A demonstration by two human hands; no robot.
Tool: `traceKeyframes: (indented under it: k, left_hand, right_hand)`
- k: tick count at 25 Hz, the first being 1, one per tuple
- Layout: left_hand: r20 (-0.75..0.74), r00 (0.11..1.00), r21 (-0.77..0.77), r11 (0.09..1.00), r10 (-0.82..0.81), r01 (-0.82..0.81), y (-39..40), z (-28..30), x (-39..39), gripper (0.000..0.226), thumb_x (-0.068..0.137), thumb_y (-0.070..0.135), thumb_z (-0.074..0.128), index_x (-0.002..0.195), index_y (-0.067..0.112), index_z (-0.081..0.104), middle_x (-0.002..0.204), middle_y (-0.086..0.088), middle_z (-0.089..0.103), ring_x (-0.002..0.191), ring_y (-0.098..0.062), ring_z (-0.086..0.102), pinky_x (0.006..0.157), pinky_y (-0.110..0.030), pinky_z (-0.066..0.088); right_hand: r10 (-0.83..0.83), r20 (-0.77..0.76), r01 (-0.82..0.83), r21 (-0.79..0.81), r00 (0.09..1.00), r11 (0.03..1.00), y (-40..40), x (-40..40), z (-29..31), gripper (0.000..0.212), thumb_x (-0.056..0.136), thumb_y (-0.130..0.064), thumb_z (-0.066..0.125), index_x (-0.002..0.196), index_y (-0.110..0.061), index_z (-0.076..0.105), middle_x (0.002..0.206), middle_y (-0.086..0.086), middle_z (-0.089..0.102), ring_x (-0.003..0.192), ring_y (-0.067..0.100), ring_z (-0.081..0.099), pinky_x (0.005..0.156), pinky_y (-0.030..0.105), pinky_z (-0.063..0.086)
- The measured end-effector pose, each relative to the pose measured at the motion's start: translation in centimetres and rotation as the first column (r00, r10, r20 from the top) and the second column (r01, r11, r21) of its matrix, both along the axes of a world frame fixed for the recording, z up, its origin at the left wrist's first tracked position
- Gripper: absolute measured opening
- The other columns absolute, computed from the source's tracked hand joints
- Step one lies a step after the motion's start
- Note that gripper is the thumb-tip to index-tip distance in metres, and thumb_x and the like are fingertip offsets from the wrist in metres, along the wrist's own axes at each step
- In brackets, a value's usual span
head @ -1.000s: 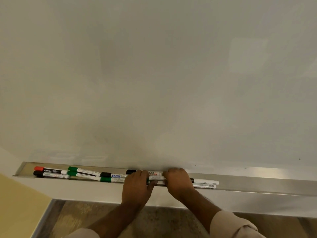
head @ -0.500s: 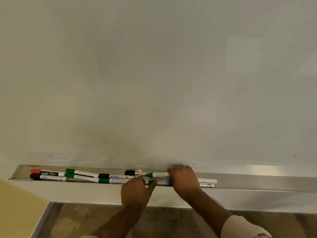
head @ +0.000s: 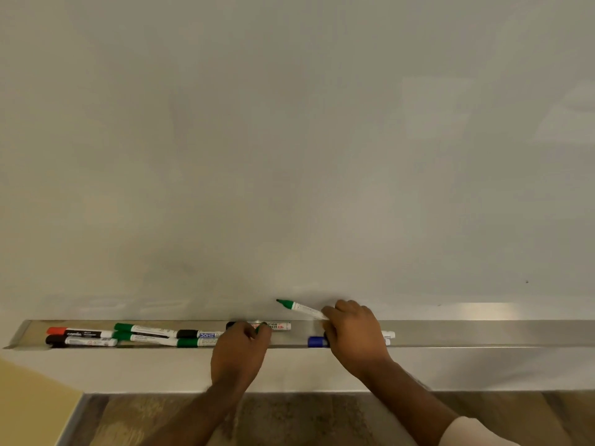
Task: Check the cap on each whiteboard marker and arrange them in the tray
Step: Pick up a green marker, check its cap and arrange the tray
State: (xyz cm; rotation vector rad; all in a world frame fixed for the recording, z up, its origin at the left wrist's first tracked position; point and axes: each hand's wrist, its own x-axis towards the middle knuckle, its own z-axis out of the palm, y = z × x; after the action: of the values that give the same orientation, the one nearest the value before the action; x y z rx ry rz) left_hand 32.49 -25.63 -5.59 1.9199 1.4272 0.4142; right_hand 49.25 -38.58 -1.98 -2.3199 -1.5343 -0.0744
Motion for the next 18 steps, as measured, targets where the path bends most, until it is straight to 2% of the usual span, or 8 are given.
traceKeyframes:
  k: [3, 5, 6, 7, 9, 11, 14, 18]
  left_hand:
    - [0.231, 0.973, -0.139, 0.99, -0.001, 0.034, 0.6, 2.5, -0.4, 0.037, 0.092, 0.027, 0.047, 0.059, 0.011, 0.053, 0.059, -0.003, 0.058, 0.058, -0.019, 0.051, 0.054, -0.03, 0.036]
    - [0.362, 0.932, -0.22, 0.972, -0.001, 0.086, 0.0, 4.5, -0.5, 0.038, 0.092, 0.024, 0.044, 0.057, 0.012, 0.051, 0.055, -0.006, 0.051, 0.057, -0.02, 0.045, 0.057, -0.034, 0.035]
    - [0.401, 0.916, -0.244, 0.962, -0.017, 0.125, -0.5, 5.4, -0.5, 0.037, 0.089, 0.027, 0.044, 0.056, 0.013, 0.052, 0.053, -0.005, 0.05, 0.055, -0.018, 0.044, 0.056, -0.034, 0.035]
    - [0.425, 0.904, -0.251, 0.954, -0.045, 0.166, -1.0, 6.3, -0.6, 0.037, 0.085, 0.033, 0.043, 0.056, 0.013, 0.053, 0.051, -0.003, 0.05, 0.054, -0.016, 0.044, 0.056, -0.033, 0.036]
    - [0.437, 0.89, -0.217, 0.944, -0.133, 0.248, -1.7, 7.6, -0.6, 0.043, 0.087, 0.041, 0.043, 0.055, 0.014, 0.054, 0.049, 0.002, 0.051, 0.051, -0.011, 0.046, 0.055, -0.031, 0.038]
    - [0.414, 0.892, -0.147, 0.953, -0.183, 0.263, -1.9, 8.3, -0.9, 0.044, 0.091, 0.041, 0.05, 0.06, 0.011, 0.058, 0.051, 0.002, 0.056, 0.051, -0.009, 0.05, 0.056, -0.028, 0.04]
    - [0.41, 0.9, -0.066, 0.979, -0.15, 0.193, -1.7, 8.7, -1.9, 0.032, 0.084, 0.038, 0.065, 0.067, 0.012, 0.058, 0.057, -0.004, 0.063, 0.055, -0.014, 0.059, 0.057, -0.027, 0.046]
    - [0.567, 0.823, -0.083, 0.991, -0.039, 0.104, -1.5, 9.0, -3.4, 0.022, 0.075, 0.021, 0.078, 0.084, 0.025, 0.058, 0.068, -0.007, 0.072, 0.062, -0.022, 0.068, 0.058, -0.032, 0.056]
  right_hand:
    - [0.026, -0.074, -0.017, 0.117, 0.997, 0.993, 0.6, -1.3, 1.7, 0.012, 0.09, -0.022, 0.059, 0.101, -0.019, 0.064, 0.09, -0.002, 0.056, 0.08, 0.015, 0.045, 0.066, 0.028, 0.043]
    - [0.066, -0.271, 0.004, 0.25, 0.96, 0.968, 1.5, -2.8, 3.1, 0.01, 0.092, -0.022, 0.058, 0.1, -0.02, 0.063, 0.091, -0.003, 0.056, 0.081, 0.013, 0.048, 0.068, 0.026, 0.045]
    - [0.099, -0.451, 0.047, 0.301, 0.887, 0.952, 1.9, -3.6, 3.9, 0.008, 0.093, -0.022, 0.057, 0.098, -0.021, 0.063, 0.089, -0.004, 0.057, 0.079, 0.012, 0.051, 0.068, 0.024, 0.046]
    - [0.143, -0.635, 0.092, 0.323, 0.759, 0.942, 2.5, -4.5, 4.5, 0.007, 0.094, -0.022, 0.056, 0.097, -0.021, 0.062, 0.086, -0.002, 0.06, 0.076, 0.013, 0.055, 0.067, 0.024, 0.048]
    - [0.216, -0.823, 0.146, 0.338, 0.526, 0.93, 3.2, -6.2, 5.5, 0.01, 0.096, -0.018, 0.053, 0.096, -0.016, 0.062, 0.082, 0.005, 0.064, 0.072, 0.017, 0.06, 0.064, 0.025, 0.051]
    - [0.254, -0.865, 0.19, 0.362, 0.432, 0.912, 3.5, -7.4, 6.0, 0.013, 0.098, -0.013, 0.05, 0.095, -0.011, 0.062, 0.079, 0.009, 0.065, 0.07, 0.018, 0.062, 0.064, 0.025, 0.052]
    - [0.292, -0.895, 0.253, 0.385, 0.337, 0.887, 3.7, -8.3, 6.7, 0.014, 0.098, -0.01, 0.049, 0.095, -0.008, 0.063, 0.085, 0.015, 0.069, 0.077, 0.027, 0.066, 0.069, 0.03, 0.057]
    - [0.329, -0.894, 0.25, 0.408, 0.304, 0.878, 4.2, -9.6, 7.7, 0.015, 0.097, -0.011, 0.05, 0.1, -0.006, 0.064, 0.091, 0.011, 0.073, 0.087, 0.024, 0.069, 0.079, 0.034, 0.058]
